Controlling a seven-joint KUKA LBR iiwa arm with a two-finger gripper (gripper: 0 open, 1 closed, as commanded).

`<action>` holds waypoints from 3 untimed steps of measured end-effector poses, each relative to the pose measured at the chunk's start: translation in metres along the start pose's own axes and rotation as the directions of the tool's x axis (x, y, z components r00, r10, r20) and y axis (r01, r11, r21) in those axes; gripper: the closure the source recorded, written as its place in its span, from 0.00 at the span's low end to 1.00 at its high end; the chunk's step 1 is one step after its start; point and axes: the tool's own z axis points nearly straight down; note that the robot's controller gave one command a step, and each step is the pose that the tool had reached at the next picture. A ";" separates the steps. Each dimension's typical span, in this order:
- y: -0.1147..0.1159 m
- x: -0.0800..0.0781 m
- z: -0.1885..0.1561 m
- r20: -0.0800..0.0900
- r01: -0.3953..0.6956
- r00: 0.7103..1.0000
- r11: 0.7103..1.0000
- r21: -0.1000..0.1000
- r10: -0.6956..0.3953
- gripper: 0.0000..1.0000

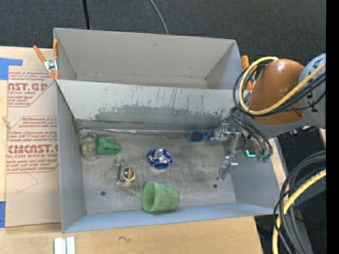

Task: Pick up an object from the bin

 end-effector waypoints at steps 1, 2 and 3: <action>0.086 -0.029 0.028 0.008 0.033 0.999 0.999 -0.004 -0.033 0.00; 0.145 -0.044 0.029 0.009 -0.037 0.999 0.999 -0.004 0.037 0.00; 0.151 -0.031 0.033 0.005 -0.071 0.997 0.997 -0.001 0.071 0.00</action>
Offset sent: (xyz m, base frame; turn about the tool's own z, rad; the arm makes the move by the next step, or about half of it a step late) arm 0.0277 0.0795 -0.0259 -0.0240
